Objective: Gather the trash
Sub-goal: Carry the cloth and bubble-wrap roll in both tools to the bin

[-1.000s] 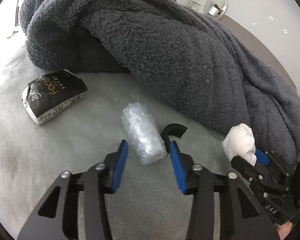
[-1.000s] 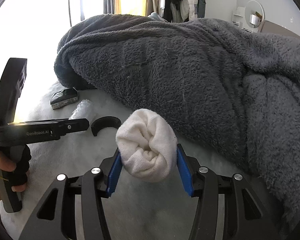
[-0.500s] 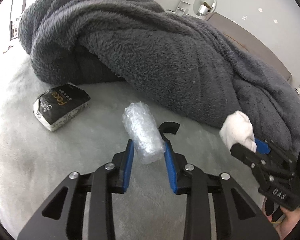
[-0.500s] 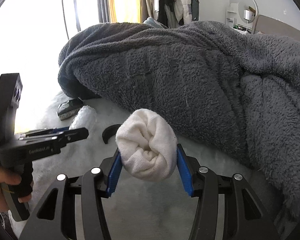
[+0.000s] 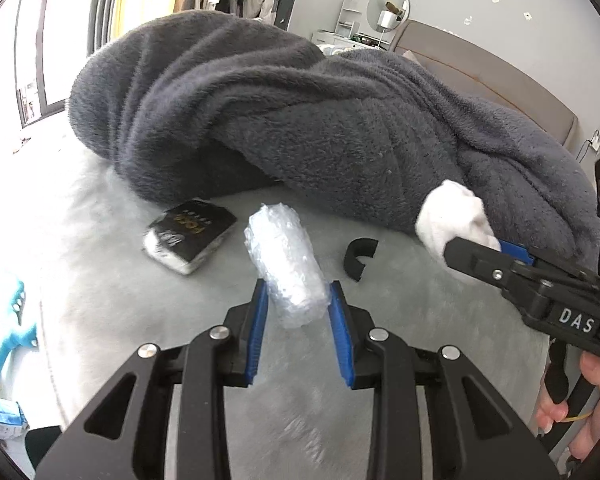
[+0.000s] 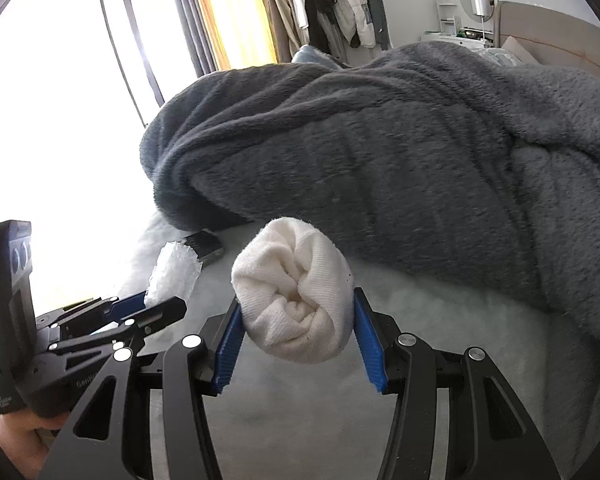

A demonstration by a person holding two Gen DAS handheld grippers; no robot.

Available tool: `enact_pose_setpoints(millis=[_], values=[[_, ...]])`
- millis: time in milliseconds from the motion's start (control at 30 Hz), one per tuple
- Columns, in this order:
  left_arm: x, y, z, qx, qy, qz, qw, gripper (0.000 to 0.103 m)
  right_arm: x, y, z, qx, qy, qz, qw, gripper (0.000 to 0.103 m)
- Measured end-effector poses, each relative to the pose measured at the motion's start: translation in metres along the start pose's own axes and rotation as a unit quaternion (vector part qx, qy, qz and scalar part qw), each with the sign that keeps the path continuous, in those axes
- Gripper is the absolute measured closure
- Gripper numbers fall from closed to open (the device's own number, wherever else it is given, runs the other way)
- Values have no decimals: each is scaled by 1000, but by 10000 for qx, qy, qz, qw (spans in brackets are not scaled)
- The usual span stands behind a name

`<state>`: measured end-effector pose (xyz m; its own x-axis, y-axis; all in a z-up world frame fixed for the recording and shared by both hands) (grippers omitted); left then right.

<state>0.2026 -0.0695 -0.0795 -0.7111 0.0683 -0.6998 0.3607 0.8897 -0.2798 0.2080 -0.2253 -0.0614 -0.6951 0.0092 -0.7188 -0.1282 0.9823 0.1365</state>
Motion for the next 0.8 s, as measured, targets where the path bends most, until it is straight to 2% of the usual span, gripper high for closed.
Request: enact_pose_setpoints(millis=[367, 800], values=[[36, 32, -58, -240, 68, -68, 9997, 70, 21, 76, -15, -320, -9, -318, 9990, 51], [80, 107, -120, -810, 195, -578, 9948, 70, 40, 167, -25, -657, -98, -800, 9946, 51]])
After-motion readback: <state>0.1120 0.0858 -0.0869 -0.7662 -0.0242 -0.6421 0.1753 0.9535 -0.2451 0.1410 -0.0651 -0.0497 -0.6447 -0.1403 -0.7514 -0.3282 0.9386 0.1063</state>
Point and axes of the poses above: each gripper's, at about its wrist camera, not at the fingertips, and z roughly the way its jaws point, y to its left, x to its underside, the point moved 5 cm from there along z, roughly the way its jaws point, and after that the axes turned 7 degrees about x, right-handed, at the moved point
